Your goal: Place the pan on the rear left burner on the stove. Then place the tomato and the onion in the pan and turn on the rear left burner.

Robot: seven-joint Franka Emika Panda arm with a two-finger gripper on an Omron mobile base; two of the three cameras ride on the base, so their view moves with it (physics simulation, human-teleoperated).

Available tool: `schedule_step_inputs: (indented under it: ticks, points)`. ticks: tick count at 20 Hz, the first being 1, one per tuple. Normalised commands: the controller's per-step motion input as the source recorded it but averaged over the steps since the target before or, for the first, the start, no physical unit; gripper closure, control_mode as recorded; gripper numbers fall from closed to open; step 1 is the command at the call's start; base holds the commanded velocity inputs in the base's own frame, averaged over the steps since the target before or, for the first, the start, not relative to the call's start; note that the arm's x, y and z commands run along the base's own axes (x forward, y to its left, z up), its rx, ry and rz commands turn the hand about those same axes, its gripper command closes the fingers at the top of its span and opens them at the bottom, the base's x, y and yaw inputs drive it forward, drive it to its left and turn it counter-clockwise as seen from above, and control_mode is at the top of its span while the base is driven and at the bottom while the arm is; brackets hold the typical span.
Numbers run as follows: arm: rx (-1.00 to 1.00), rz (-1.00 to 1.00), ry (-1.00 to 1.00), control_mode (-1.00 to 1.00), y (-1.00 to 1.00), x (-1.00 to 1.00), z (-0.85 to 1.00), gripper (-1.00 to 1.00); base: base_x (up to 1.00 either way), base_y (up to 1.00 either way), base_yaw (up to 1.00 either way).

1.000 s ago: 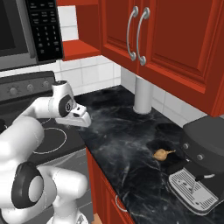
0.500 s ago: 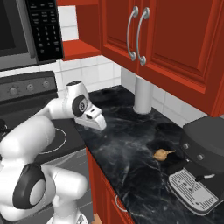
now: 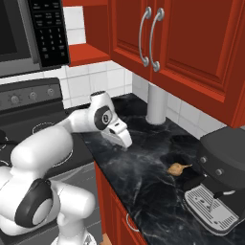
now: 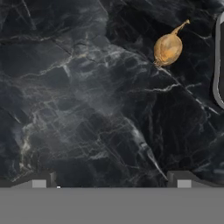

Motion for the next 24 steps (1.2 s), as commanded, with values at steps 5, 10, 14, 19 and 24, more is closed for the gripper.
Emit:
schedule_step_inputs:
  ticks: [5,10,14,19,24]
  points:
    - [0.0,-0.13,-0.01,-1.0,-0.61,-0.25,0.0,-1.0,0.0,0.0,0.0]
    - [0.0,-0.09,-0.05,-1.0,-0.6,-0.15,0.0,-1.0,0.0,0.0,0.0]
    - [0.0,-0.06,-0.06,-1.0,-0.48,0.0,0.0,-1.0,0.0,0.0,0.0]
    - [0.0,-0.03,-0.08,-1.0,-0.29,0.0,-0.03,-1.0,0.0,0.0,0.0]
    - [-0.01,-0.05,-0.09,-1.0,-0.27,0.0,-0.08,-1.0,0.0,0.0,0.0]
